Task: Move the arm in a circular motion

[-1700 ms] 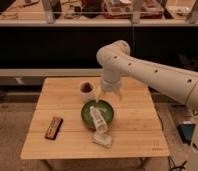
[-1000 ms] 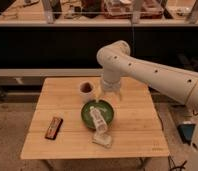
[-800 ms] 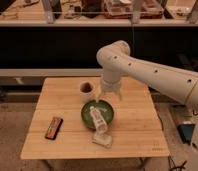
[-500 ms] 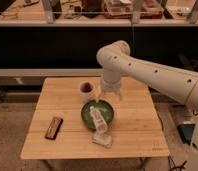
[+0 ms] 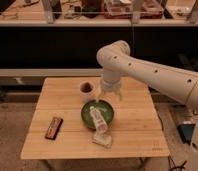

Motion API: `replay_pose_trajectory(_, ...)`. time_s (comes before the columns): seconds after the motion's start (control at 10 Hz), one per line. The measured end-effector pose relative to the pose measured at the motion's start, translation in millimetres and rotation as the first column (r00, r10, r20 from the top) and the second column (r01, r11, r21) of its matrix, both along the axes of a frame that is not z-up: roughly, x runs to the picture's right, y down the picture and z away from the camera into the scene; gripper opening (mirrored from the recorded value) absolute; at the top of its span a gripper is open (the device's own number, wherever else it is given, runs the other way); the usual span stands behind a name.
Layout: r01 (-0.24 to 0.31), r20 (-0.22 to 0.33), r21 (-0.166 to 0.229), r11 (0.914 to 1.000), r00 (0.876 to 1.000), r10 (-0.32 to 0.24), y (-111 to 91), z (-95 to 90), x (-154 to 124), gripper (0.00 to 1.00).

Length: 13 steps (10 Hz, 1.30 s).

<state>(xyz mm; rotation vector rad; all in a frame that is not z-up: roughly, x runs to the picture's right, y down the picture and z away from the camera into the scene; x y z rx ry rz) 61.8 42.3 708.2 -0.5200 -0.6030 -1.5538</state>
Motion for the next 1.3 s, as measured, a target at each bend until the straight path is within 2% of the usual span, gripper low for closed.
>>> replay_pose_trajectory(0.4,0.002,0.0,0.001,1.0,1.0,-0.002,0,0.5,0,0.7)
replay_pose_trajectory(0.6,-0.006,0.057,0.035,0.9994,0.998,0.004,-15,11.4,-16,0.7)
replay_pose_trajectory(0.8,-0.03,0.208,0.117,0.9926,0.978,0.005,-50,38.2,-63,0.7)
replay_pose_trajectory(0.9,-0.042,0.248,0.138,0.9896,0.969,0.006,-61,46.9,-73,0.7)
replay_pose_trajectory(1.0,-0.053,0.296,0.166,0.9847,0.955,0.002,-77,63.8,-83,0.7)
replay_pose_trajectory(1.1,-0.049,0.3,0.182,0.9821,0.954,-0.008,-88,81.2,-78,0.7)
replay_pose_trajectory(1.3,-0.035,0.246,0.192,0.9809,0.969,-0.014,-99,104.7,-40,0.7)
